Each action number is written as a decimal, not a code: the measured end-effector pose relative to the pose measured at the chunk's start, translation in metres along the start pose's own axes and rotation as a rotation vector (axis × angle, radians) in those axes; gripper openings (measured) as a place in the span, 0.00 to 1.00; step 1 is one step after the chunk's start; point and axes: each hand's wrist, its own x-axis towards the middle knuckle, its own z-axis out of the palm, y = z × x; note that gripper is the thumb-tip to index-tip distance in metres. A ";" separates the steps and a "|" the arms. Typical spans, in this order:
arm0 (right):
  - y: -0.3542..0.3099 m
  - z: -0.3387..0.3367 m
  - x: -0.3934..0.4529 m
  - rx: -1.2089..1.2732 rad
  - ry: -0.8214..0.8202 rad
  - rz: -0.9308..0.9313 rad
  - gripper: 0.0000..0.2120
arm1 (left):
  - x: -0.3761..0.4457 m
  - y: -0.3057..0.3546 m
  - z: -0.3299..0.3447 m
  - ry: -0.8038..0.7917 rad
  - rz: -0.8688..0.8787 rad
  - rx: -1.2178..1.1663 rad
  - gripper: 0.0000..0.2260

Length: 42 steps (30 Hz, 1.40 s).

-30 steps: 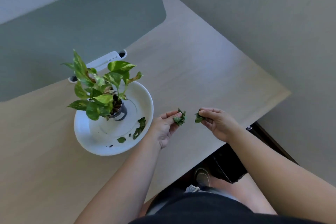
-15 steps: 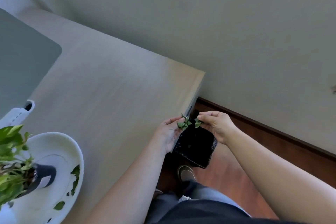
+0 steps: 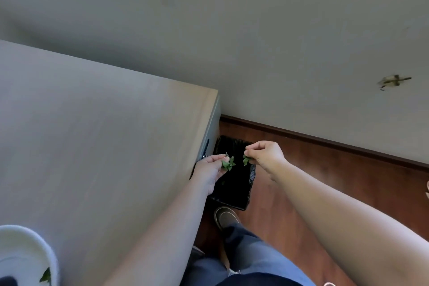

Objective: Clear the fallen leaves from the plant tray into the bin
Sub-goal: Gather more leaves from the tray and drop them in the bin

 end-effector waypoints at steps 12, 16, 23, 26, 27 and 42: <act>0.042 0.011 0.041 -0.092 -0.054 0.187 0.13 | 0.051 -0.012 0.016 0.078 -0.140 0.312 0.12; 0.043 0.010 0.037 0.086 -0.176 0.293 0.22 | 0.052 -0.010 0.019 0.096 -0.226 0.337 0.26; 0.027 0.000 0.024 0.170 -0.176 0.233 0.22 | 0.032 -0.001 0.009 0.030 -0.135 0.310 0.26; 0.006 0.004 0.010 0.212 -0.187 0.171 0.21 | 0.010 0.006 -0.001 -0.040 -0.012 0.251 0.23; -0.002 0.009 0.003 0.217 -0.207 0.151 0.20 | 0.000 0.010 -0.008 -0.055 0.025 0.230 0.22; -0.068 0.166 -0.108 -0.026 -0.781 -0.060 0.14 | -0.125 0.012 -0.158 0.267 0.324 -0.290 0.08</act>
